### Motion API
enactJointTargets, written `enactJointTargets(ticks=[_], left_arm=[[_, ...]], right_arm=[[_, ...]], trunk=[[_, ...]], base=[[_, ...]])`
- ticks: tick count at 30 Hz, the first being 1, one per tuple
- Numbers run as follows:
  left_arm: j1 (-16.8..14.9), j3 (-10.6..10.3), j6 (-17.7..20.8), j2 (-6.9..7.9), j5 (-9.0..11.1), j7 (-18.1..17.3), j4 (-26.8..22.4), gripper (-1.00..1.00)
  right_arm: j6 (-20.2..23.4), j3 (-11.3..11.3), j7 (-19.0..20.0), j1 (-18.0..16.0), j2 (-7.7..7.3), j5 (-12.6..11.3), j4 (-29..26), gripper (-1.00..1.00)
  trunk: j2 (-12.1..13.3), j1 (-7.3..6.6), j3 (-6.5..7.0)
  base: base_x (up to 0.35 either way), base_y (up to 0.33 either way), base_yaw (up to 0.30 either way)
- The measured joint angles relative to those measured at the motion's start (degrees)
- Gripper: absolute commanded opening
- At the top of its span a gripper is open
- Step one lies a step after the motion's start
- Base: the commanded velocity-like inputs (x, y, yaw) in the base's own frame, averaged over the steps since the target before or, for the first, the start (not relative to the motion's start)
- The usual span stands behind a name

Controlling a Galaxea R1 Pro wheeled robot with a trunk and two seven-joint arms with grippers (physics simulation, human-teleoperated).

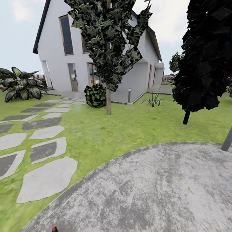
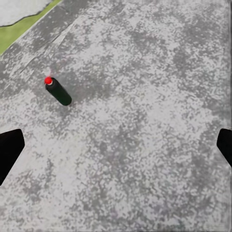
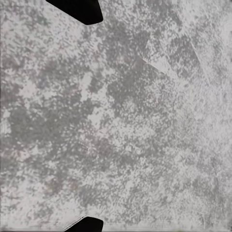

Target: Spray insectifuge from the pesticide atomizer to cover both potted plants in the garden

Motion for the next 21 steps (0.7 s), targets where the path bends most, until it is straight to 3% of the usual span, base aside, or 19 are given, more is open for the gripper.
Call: enactJointTargets(ticks=[14,21], left_arm=[[0.0,0.0,0.0,0.01,0.0,0.0,0.0,1.0],[0.0,0.1,0.0,0.02,0.0,0.0,0.0,1.0]], right_arm=[[-0.3,0.2,0.1,0.0,0.21,0.0,-0.2,1.0],[-4.4,0.2,0.4,0.0,0.17,0.1,0.0,1.0]], trunk=[[0.0,0.0,0.0],[0.0,0.0,0.0]], base=[[0.268,-0.198,0.0],[0.291,-0.175,0.0]])
